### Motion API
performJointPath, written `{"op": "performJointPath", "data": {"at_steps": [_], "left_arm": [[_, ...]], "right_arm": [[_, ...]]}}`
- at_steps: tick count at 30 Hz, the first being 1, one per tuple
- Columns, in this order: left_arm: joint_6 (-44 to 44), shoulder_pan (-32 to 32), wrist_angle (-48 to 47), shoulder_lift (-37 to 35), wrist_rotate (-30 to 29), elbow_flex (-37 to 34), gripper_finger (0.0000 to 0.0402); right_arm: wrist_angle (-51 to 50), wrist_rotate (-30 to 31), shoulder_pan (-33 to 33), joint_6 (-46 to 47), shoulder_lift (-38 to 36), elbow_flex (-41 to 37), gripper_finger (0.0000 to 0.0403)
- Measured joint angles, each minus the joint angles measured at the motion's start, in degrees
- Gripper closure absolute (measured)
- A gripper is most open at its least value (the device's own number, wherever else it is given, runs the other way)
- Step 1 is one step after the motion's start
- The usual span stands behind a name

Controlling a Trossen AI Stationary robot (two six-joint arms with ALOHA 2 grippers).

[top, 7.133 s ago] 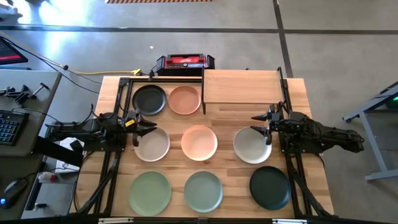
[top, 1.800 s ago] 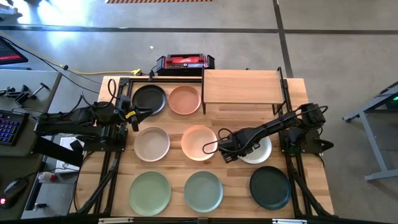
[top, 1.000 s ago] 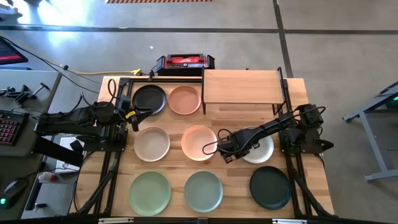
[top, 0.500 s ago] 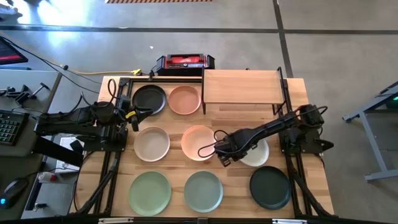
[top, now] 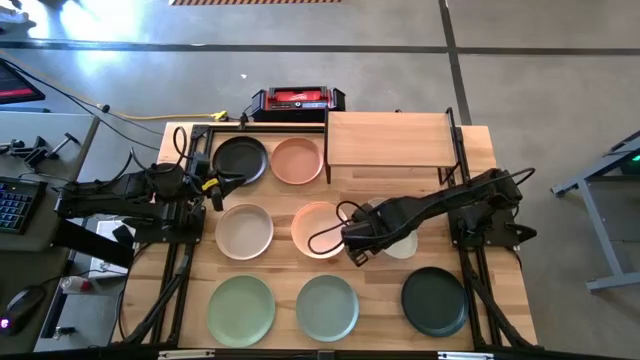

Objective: Place and stack plates onto a shelf
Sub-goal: Put the white plate on the shelf

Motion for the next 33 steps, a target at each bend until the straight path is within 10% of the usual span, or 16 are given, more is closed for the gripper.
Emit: {"op": "performJointPath", "data": {"at_steps": [13, 33], "left_arm": [[0.0, 0.0, 0.0, 0.0, 0.0, 0.0, 0.0323], [0.9, 0.0, -0.1, 0.0, 0.0, 0.0, 0.0323]], "right_arm": [[-10.4, 14.7, -3.7, -10.5, -0.9, 18.0, 0.0403], [-10.4, 18.1, -21.1, -41.3, -0.8, 17.7, 0.0403]]}}
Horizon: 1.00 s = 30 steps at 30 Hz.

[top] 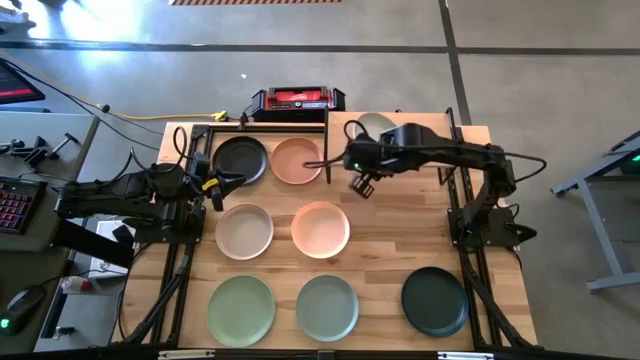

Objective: Place and stack plates onto a shelf
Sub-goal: Put the white plate on the shelf

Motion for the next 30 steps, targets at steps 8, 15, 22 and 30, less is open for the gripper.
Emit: {"op": "performJointPath", "data": {"at_steps": [8, 15, 22, 30], "left_arm": [[0.0, 0.0, 0.0, 0.0, -0.3, 0.0, 0.0323], [-0.6, 0.0, 0.0, 0.0, -1.7, 0.0, 0.0323], [-0.6, 0.0, 0.0, 0.0, -1.7, 0.0, 0.0323], [-0.9, 0.0, 0.0, 0.0, -1.7, 0.0, 0.0323]], "right_arm": [[0.0, -0.2, -4.6, -3.6, -5.2, -10.4, 0.0403], [0.2, -0.5, -8.3, -6.4, -11.0, -19.4, 0.0403], [0.9, -0.5, -12.3, -13.0, -12.4, -25.3, 0.0403], [2.6, -0.9, -16.5, -16.2, -12.4, -28.5, 0.0403]]}}
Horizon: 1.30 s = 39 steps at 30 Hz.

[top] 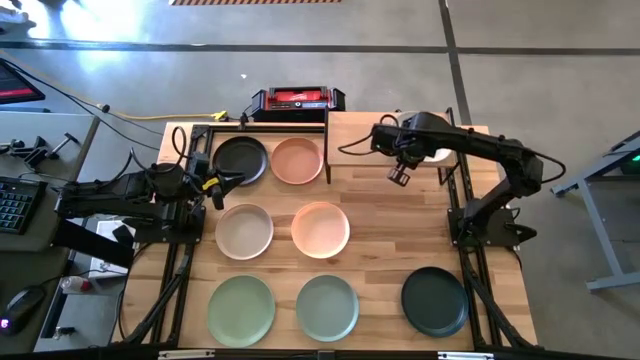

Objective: Place and stack plates onto a shelf
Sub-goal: Put the white plate on the shelf, then stack the black plate on top of the white plate on the shelf

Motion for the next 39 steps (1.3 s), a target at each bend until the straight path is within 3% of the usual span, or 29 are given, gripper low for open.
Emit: {"op": "performJointPath", "data": {"at_steps": [8, 24, 39], "left_arm": [[0.0, 0.0, 0.0, 0.0, 0.0, 0.0, 0.0323], [-0.1, 0.0, 0.0, 0.0, 0.0, 0.0, 0.0323], [-0.3, 0.0, 0.0, 0.0, 0.4, 0.0, 0.0323]], "right_arm": [[1.4, -4.2, -3.5, -1.5, 0.0, 0.0, 0.0403], [2.3, -5.8, -6.5, -2.9, 0.0, 0.0, 0.0400], [2.3, -6.0, -6.5, -2.7, 0.1, 0.1, 0.0332]]}}
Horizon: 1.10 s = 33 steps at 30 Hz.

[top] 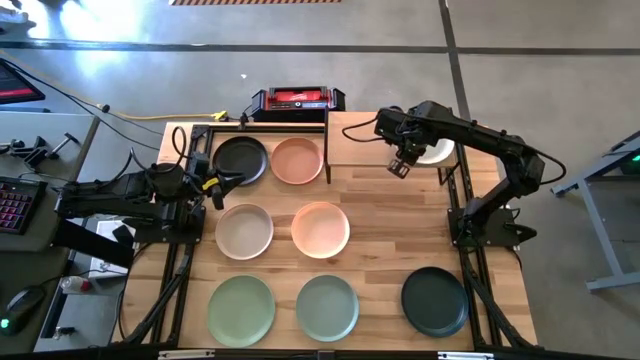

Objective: Place and stack plates onto a shelf
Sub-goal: Stack the black plate on top of the white plate on the shelf

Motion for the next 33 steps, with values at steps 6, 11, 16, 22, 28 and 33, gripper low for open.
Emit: {"op": "performJointPath", "data": {"at_steps": [6, 11, 16, 22, 28, 33], "left_arm": [[-2.8, 0.0, 0.6, 0.0, 3.9, 0.0, 0.0323], [-2.8, 0.0, 4.5, 1.4, 9.6, 0.7, 0.0323], [-2.5, 0.0, 0.2, 6.8, 11.6, 6.9, 0.0323], [0.7, 0.0, -12.2, 15.8, 10.6, 17.0, 0.0323], [5.3, 0.4, -21.0, 23.1, 6.4, 20.9, 0.0323], [5.7, 4.2, -25.6, 29.4, 5.5, 20.9, 0.0323]], "right_arm": [[-0.3, -8.3, 0.9, 1.8, 0.1, 4.7, 0.0332], [0.7, -15.6, 3.3, 6.9, 0.1, 10.1, 0.0332], [3.8, -18.3, 8.0, 11.2, 0.1, 13.9, 0.0332], [7.7, -18.3, 14.4, 16.1, 0.0, 16.5, 0.0332], [10.9, -17.4, 20.4, 19.6, 0.0, 16.8, 0.0332], [12.4, -16.9, 24.3, 20.0, 0.0, 16.8, 0.0332]]}}
